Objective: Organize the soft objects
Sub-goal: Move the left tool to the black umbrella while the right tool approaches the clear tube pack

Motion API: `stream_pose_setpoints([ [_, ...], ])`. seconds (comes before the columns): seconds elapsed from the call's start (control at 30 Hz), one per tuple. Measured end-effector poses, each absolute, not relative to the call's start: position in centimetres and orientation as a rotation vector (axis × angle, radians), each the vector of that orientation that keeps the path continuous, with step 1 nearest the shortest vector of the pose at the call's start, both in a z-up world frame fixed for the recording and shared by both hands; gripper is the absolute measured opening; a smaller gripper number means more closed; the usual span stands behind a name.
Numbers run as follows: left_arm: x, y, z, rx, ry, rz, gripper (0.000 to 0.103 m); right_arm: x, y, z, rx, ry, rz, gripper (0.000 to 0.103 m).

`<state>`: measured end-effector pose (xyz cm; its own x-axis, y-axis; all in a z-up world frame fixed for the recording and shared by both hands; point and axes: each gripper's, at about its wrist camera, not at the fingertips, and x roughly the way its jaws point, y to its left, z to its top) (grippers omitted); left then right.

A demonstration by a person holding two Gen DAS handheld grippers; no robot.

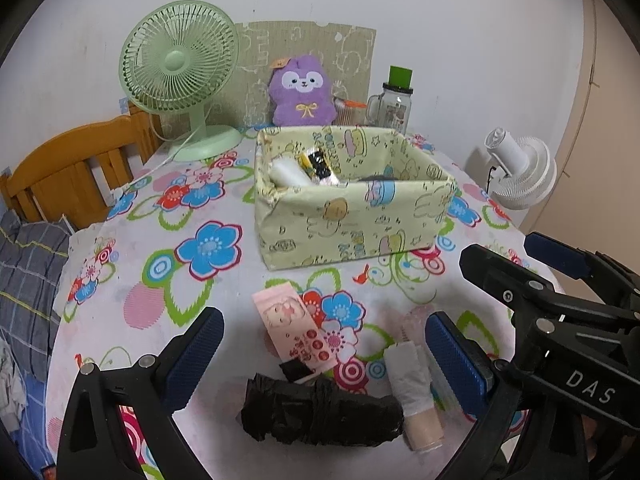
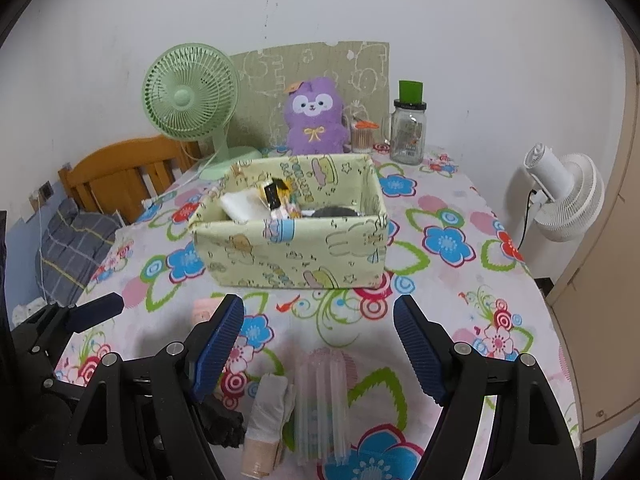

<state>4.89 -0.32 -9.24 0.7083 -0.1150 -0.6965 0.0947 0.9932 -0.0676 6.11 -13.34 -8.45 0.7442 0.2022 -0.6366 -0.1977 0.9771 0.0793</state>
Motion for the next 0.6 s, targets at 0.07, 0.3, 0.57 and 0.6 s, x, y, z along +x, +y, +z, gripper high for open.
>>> stream_pose_setpoints([
  [0.07,4.7,-0.2,-9.8,-0.026,0.783,-0.116,0.102,6.0,-13.2,-9.0,0.000,0.706,0.215,0.079],
  [0.3,4.3,-0.2,-11.4,-0.014,0.814,-0.116,0.102,5.5,-13.1,-10.6,0.007,0.736,0.215,0.077],
  [0.57,3.5,-0.4,-12.7,0.024,0.822,-0.123,0.102,5.0,-12.4,-12.4,-0.002,0.776,0.224,0.077],
  [0.6,3.4,-0.4,-12.9,0.023,0.824,-0.126,0.102,4.9,-12.4,-12.6,-0.003,0.778,0.226,0.077],
])
